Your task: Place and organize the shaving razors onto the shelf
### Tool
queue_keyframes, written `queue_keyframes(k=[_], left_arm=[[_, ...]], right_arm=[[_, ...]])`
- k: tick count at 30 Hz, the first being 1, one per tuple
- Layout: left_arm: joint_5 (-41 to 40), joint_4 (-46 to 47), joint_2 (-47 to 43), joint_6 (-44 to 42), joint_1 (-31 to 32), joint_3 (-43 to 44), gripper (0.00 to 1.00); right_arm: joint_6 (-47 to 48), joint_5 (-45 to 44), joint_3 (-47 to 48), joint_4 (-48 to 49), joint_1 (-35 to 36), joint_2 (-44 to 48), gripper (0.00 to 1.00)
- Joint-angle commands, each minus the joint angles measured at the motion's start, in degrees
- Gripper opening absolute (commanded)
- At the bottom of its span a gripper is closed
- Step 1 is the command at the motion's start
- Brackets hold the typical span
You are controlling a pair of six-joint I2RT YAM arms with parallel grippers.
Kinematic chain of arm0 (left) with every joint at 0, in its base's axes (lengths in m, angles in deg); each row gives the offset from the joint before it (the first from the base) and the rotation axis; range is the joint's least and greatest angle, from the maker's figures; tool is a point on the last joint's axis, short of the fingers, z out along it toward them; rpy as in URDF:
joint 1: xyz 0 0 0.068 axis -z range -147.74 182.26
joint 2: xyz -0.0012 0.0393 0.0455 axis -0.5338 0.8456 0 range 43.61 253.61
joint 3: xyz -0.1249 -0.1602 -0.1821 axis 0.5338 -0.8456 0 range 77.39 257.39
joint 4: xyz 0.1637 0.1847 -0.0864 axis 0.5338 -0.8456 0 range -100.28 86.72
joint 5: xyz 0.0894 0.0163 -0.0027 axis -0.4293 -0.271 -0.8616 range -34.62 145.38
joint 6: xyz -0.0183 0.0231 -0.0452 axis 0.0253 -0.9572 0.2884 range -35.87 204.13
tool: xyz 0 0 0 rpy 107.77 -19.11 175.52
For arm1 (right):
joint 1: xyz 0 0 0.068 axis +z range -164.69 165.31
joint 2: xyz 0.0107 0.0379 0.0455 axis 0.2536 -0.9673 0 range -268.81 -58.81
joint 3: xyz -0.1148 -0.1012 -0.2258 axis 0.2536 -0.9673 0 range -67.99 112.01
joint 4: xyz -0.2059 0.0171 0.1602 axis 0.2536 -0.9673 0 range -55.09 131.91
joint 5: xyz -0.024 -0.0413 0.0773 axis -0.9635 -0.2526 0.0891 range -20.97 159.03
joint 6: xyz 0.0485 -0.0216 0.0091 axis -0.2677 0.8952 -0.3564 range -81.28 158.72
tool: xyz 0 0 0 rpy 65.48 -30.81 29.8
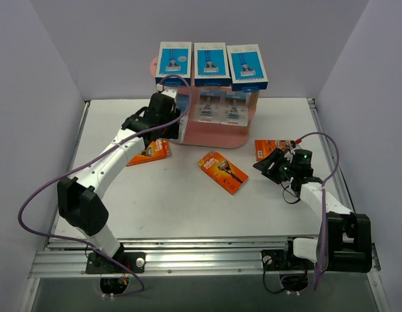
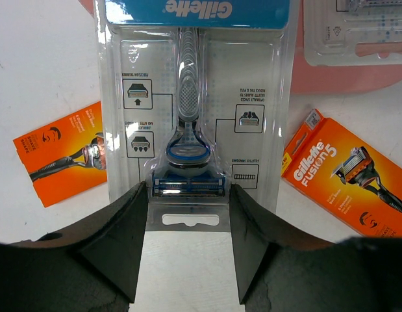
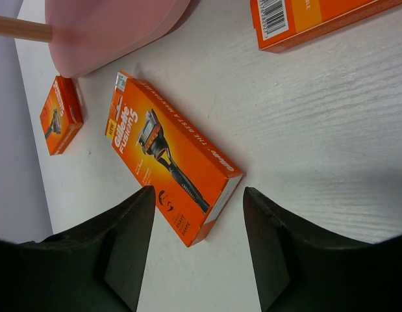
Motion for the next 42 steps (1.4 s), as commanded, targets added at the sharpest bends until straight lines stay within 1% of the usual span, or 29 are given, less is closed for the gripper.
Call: queue_keyframes(k=[1,15,35,42], left_arm=[[-1.3,4.4,0.4,0.5,-0.3,2.8,0.27],[-1.4,5.5,2.4,0.8,-0.3,4.0,0.32],[-2.0,6.3,4.7,0.3,-0.3,6.9,0.34],[-2.4,6.6,4.7,0.9,-0.3,6.3,0.39]], right_arm=[[1.1,1.2,2.0,1.8,-0.8,-0.7,0.52],[1.9,1.7,1.7,2.3,-2.1,-1.7,0.52],[2.0,2.1,1.7,3.1,-2.9,-2.6,0.52],[2.0,2.4,1.7,3.1,-3.0,-2.8,0.52]])
